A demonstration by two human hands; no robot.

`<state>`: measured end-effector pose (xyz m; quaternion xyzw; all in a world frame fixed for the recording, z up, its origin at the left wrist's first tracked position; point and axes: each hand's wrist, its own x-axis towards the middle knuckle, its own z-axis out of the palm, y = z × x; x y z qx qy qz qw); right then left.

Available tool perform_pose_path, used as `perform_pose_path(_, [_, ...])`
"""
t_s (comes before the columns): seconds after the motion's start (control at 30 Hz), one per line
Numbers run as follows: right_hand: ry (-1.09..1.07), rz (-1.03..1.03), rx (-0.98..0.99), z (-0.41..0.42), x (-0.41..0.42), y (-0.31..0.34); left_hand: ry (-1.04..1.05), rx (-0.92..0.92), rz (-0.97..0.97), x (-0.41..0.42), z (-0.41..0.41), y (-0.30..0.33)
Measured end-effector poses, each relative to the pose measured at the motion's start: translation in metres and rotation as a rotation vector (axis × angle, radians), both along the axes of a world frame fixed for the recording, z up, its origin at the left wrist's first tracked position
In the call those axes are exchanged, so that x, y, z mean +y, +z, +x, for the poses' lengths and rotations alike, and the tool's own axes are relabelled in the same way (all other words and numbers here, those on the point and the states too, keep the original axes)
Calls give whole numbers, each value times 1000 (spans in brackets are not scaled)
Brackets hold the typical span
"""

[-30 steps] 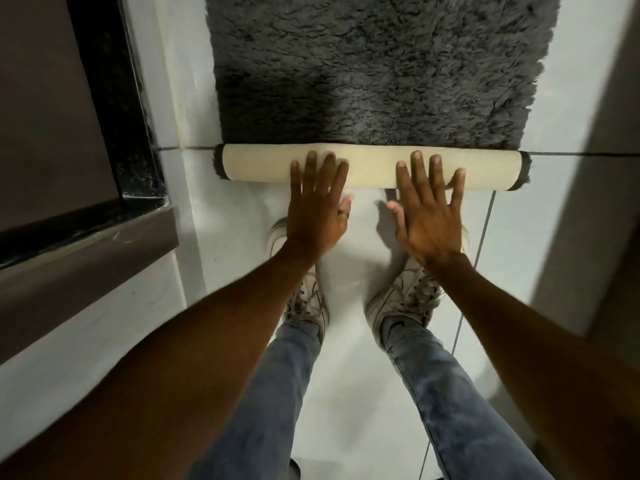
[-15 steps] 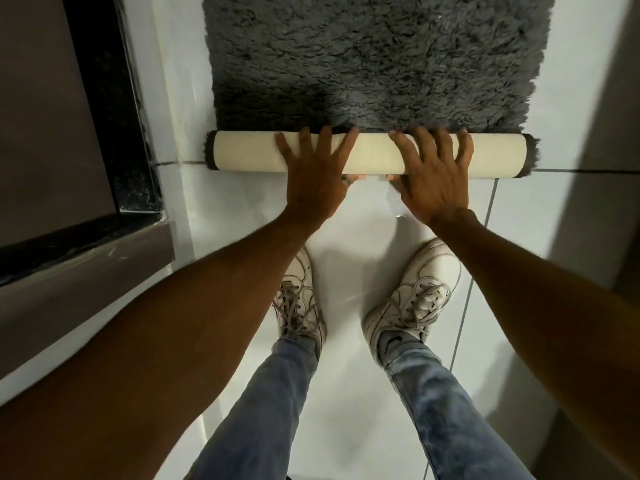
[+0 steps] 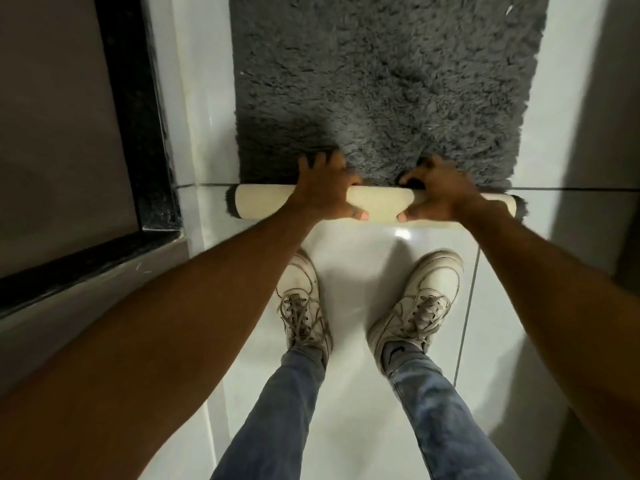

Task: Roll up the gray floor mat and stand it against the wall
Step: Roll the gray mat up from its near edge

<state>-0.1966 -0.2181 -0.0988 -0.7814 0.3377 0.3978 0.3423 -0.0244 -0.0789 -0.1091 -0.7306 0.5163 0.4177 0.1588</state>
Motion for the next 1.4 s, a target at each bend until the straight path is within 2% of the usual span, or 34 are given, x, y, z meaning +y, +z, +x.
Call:
perform_pose_path(0.1, [-133,-259,-140,3,-7,3,207,-109,-328,-5,-3,6])
perform_pose_path(0.2, [-168,-492,-360,2,15,5,229,-206,-480,6,-27,7])
perform_pose_path(0.27, [-87,-506,-441,-6,42,2,225,-232,-553,19,-42,5])
perform_pose_path(0.33, [-19,-469,-430,-18,63,-1,201,-210,-585,34,-50,3])
perform_pose_path(0.43, [131,-379,-281,-35,77,-10,64,-168,-442,61,-55,-8])
perform_pose_path(0.53, [199,-412,-268,-33,71,-24,-36,-166,-424,68,-48,-21])
perform_pose_path(0.73, [170,-547,-314,-11,44,-43,-10,-315,-453,28,-28,-43])
perform_pose_path(0.9, [95,-552,-347,-11,48,-31,39,-341,-489,29,-33,-36])
perform_pose_path(1.0, [68,-496,-301,-16,61,-14,46,-269,-404,34,-42,-17])
perform_pose_path(1.13, [96,-320,-162,-25,68,5,-57,-148,-278,41,-45,4])
perform_pose_path(1.23, [85,-134,-17,-5,35,13,-80,-48,-117,11,-27,9])
perform_pose_path(1.3, [110,17,50,18,0,16,-25,98,50,-24,-1,6])
perform_pose_path(1.33, [133,41,48,27,-15,16,18,168,92,-41,12,6])
perform_pose_path(1.4, [81,-55,-37,39,-38,18,93,193,-3,-64,32,10])
